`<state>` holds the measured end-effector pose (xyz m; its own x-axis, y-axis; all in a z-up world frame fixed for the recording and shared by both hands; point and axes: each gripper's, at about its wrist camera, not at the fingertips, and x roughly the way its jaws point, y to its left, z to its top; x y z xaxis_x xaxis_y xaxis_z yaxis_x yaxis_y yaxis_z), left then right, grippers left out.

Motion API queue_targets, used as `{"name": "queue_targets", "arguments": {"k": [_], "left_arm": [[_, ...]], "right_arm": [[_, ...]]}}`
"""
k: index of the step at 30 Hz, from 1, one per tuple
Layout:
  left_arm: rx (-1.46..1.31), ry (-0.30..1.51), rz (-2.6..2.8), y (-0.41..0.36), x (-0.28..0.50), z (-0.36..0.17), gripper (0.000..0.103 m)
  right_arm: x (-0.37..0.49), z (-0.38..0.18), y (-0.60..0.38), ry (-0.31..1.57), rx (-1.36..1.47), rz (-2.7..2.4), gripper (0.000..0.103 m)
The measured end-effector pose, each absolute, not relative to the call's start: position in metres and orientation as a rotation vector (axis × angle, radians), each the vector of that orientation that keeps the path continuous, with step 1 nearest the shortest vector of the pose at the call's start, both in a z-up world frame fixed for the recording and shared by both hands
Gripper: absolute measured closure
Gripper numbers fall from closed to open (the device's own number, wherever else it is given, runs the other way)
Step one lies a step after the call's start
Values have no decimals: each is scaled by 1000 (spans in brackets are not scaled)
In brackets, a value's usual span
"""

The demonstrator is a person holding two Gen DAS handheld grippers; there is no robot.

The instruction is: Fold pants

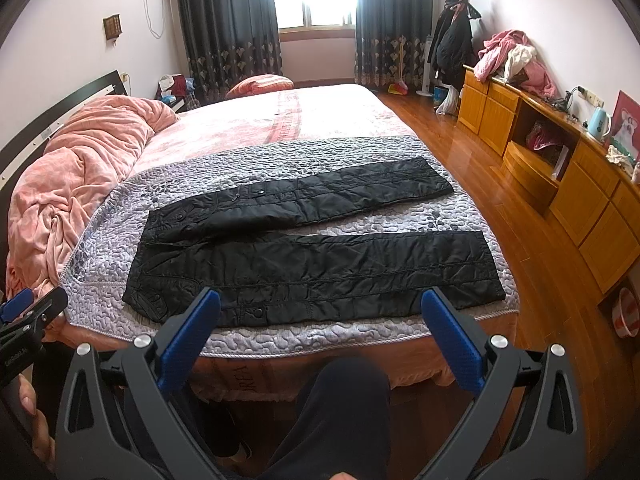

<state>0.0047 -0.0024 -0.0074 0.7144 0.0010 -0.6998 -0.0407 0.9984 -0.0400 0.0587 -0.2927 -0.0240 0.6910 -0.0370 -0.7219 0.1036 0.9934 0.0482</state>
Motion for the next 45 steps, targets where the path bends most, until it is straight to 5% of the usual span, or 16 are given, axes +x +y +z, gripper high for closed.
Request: {"name": "queue_targets", "arguments": {"k": [34,41,45], "left_arm": [[-58,785,18,1,7,-11,4],[-49,910,-107,19,39,-55,4],[-133,909,-204,66,58,-89,4]], "right_arm": [[64,-32,-288,819,88,-72,3],[79,-42,-305,704,129,21,2],[114,-88,-329,838,170,17,3]]}}
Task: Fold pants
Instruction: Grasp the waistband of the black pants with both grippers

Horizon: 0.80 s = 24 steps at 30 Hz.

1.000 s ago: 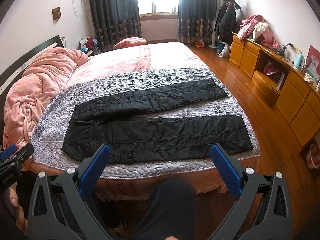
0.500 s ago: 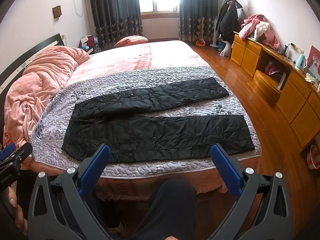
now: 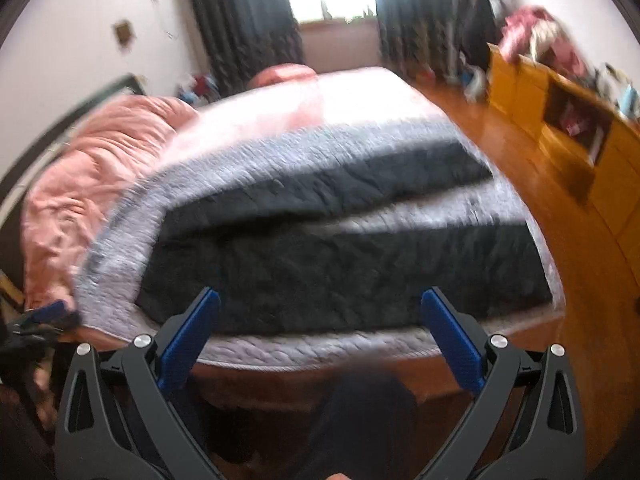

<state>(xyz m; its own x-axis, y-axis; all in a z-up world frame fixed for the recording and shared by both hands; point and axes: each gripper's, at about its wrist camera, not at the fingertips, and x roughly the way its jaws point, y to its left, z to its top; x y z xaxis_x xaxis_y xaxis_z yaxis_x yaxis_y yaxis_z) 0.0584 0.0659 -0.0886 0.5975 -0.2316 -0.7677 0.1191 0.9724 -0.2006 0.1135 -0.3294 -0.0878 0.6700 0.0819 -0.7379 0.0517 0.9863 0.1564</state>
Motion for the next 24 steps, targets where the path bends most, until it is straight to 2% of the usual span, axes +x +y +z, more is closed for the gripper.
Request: {"name": "queue_targets", "arguments": {"k": [3,7,10,17,22,24], "left_arm": [[-367,974,-259,129,83,-130,4],[-464,1086,-116,199,117,-184,4],[-768,1166,-86,257,141,-242,4],[-961,1163,-17,293,184,-316,10],[-1031,1162,-17,292,198,-336,10],[-1049,1181,-14,292,204,-345,18]], "right_arm": [[120,-112,-343,759,83,-63,3],[138,-150,-365,878,135,-64,3],[153,-186,-390,956,298,-10,3],[171,-251,-425,1077,553,51,3],[171,-283,-450,1099,715,51,3],[171,-291,-459,1102,766,58,3]]}}
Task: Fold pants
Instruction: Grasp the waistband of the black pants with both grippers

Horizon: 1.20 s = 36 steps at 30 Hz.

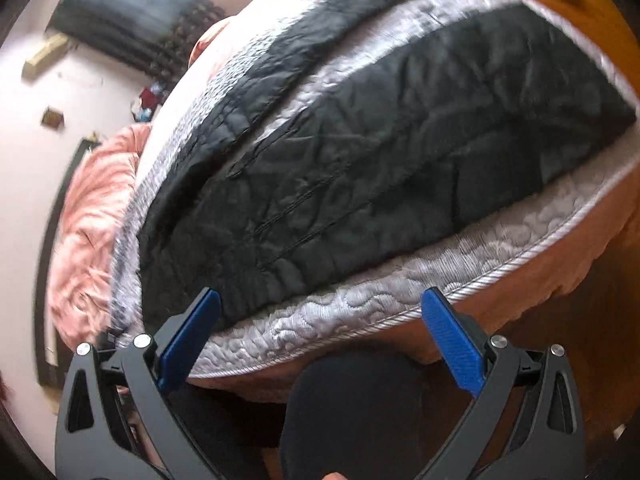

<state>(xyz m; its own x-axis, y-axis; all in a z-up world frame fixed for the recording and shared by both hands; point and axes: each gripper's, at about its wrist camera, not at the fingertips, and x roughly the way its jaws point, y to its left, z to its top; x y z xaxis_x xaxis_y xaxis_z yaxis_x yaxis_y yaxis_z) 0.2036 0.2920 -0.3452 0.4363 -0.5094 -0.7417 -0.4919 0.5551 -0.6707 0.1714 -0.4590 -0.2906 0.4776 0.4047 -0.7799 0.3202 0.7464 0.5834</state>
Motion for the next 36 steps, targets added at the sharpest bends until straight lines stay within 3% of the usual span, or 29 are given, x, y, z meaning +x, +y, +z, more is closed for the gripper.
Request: {"name": "queue_targets", "arguments": {"k": [2,3,6,8,9,10,14,15,17,22,25,27,29,31,36], "left_arm": [[-1037,1184,-15,286,208,-349,23],[-1030,1187,-23,283,211,-351,36],[-1009,1200,8,279,212,-353,44],[-1007,1199,40,279,211,-354,56],[-1011,1193,60,278,210,-355,65],[-1018,1186,74,277,211,-357,66],[-1037,1174,80,275,213,-364,68],[-1059,1168,76,276,213,-366,64],[-1099,1150,65,279,208,-367,53],[-1104,1147,102,275,210,-365,49],[-1104,1159,149,271,213,-365,58],[-1099,1168,182,269,213,-365,70],[-1100,1165,208,270,210,-365,75],[-1083,1157,236,268,210,-361,78],[-1090,1112,285,285,200,-348,83]], "right_arm": [[169,-298,-475,1094,820,59,3],[168,-300,-481,1083,842,63,3],[161,-308,-518,1038,963,53,3],[151,-312,-555,984,1059,16,23],[147,-315,-570,962,1106,5,49],[138,-321,-596,924,1192,-15,63],[107,-336,-670,825,1301,-171,53],[98,-342,-690,792,1338,-210,47],[92,-350,-709,753,1380,-228,46],[105,-363,-733,734,1390,-235,41],[117,-377,-744,763,1397,-269,39],[123,-384,-742,758,1413,-261,39],[132,-386,-744,753,1401,-235,52],[135,-385,-739,750,1410,-201,86],[142,-368,-723,764,1369,-147,90]]}}
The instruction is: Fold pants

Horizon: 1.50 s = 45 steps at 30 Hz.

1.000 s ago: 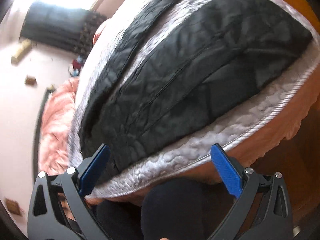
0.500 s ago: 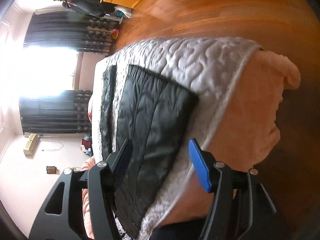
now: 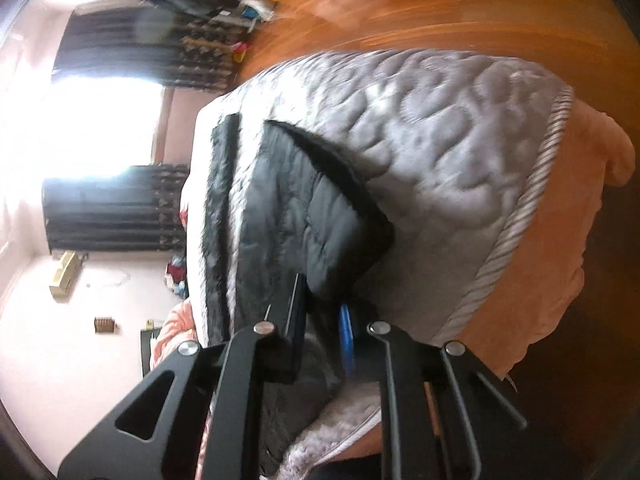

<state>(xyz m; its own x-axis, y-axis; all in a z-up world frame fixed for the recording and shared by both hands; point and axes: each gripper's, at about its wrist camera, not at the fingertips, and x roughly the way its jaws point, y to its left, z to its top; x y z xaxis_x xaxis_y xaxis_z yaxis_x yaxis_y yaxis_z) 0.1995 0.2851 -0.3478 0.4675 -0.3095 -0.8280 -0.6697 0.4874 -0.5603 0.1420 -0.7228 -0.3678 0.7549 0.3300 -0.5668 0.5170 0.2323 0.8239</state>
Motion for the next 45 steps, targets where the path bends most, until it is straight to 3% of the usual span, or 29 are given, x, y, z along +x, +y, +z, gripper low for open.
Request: {"name": "queue_targets", "arguments": {"k": [9,13,14,15,16,17,18,19,22,24,25,27,29,34,39,45], "left_arm": [[-1116,1072,407,339,177,-351,83],[-1065,1103,381,333,184,-354,80],[-1052,1108,370,333,185,-352,77],[-1028,1115,359,331,185,-347,73],[-1005,1119,362,332,191,-341,68],[-965,1119,373,331,194,-333,51],[-913,1115,389,330,195,-324,37],[-831,1102,410,328,197,-312,34],[-704,1056,412,326,216,-283,30],[-660,1030,374,326,239,-266,15],[-640,1016,352,330,254,-260,13],[-596,996,300,332,282,-247,7],[-539,982,241,333,323,-234,4],[-501,1075,82,349,429,-248,4],[-531,1157,26,365,504,-290,4],[-502,1240,-26,363,537,-336,5]], "right_arm": [[166,-372,-676,911,1263,-91,90],[166,-366,-672,1023,1082,-223,71],[165,-353,-671,1032,1013,-283,71],[163,-329,-667,1013,895,-347,68],[165,-313,-662,987,830,-353,57],[168,-298,-655,964,773,-332,45],[173,-292,-650,962,747,-303,41],[186,-289,-637,986,713,-243,39],[222,-316,-617,1088,683,-141,40],[241,-347,-619,1195,706,-154,45],[246,-359,-629,1242,731,-189,55],[252,-353,-639,1256,750,-228,53],[262,-324,-644,1205,689,-252,32],[307,-281,-638,1141,676,-117,27],[383,-281,-614,1163,639,-45,27],[467,-284,-606,1176,606,63,27]]}}
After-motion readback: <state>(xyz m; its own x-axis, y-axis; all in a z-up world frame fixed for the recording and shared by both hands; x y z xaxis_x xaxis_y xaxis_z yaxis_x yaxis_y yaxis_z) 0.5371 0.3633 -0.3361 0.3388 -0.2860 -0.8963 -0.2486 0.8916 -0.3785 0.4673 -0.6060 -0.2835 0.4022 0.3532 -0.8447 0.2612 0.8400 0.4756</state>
